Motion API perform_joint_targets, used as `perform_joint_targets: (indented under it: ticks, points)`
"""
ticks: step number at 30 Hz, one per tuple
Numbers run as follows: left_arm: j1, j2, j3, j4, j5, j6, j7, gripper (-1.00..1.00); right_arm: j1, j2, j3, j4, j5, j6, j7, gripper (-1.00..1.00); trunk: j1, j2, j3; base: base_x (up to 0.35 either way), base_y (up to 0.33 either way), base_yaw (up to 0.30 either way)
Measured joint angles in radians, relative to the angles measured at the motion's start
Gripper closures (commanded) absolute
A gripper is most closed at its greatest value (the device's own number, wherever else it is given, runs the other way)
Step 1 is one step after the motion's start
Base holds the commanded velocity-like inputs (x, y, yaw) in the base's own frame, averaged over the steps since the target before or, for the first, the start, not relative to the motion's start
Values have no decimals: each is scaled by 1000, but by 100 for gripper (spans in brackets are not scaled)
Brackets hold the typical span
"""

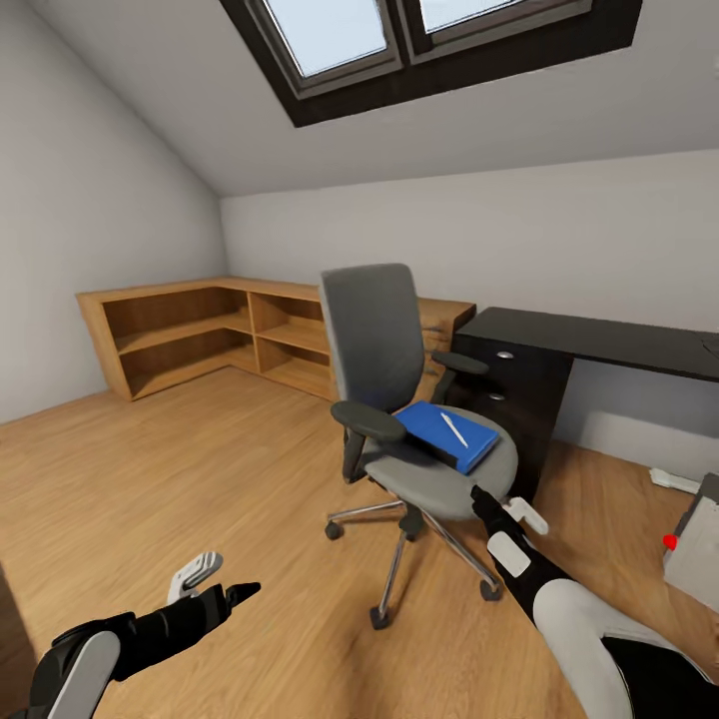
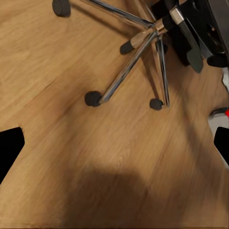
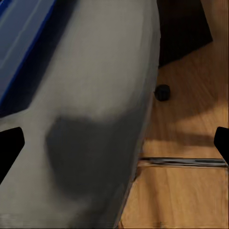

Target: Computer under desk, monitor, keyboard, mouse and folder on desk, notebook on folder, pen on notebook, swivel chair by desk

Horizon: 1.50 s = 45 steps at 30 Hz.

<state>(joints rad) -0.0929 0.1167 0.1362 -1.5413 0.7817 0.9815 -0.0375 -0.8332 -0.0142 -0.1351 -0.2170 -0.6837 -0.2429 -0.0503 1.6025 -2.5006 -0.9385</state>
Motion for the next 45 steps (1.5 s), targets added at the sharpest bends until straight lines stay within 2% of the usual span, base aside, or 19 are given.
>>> perform_joint_targets:
  ticks: [7,8,11,16,24,27,29,33,45]
  points:
    - [0,0,-4,0,0,0,0,-100,0,0,-10,-5,3,-1,-3,-100,-1,0,0,-19,-36,163]
    - [0,2,-37,1,1,-1,1,-100,0,1,-1,-2,5,0,0,-100,-1,0,0,0,-249,239]
    - [0,4,-63,12,-2,-1,4,-100,0,1,2,-7,3,1,0,-100,-1,0,0,0,-93,102]
    - [0,5,-65,22,-3,-1,5,-100,0,1,0,-5,0,0,5,-100,-1,0,0,0,-10,11]
    - [0,2,-67,23,-29,-1,4,-100,0,1,1,-3,1,2,12,-100,-1,0,0,16,0,0]
    - [0,2,-67,23,-31,-1,4,-100,0,1,7,-10,2,3,13,-100,-1,0,0,288,0,0]
    - [0,2,-67,23,-31,-1,4,-100,0,0,-8,-11,4,-1,10,-100,-1,0,0,316,0,0]
    - [0,2,-67,23,-31,-1,4,-100,0,1,3,-10,1,1,14,-100,-1,0,0,324,0,0]
    - [0,0,-69,23,-32,-3,4,-100,0,1,-3,-7,4,-9,12,-100,-1,0,0,327,22,0]
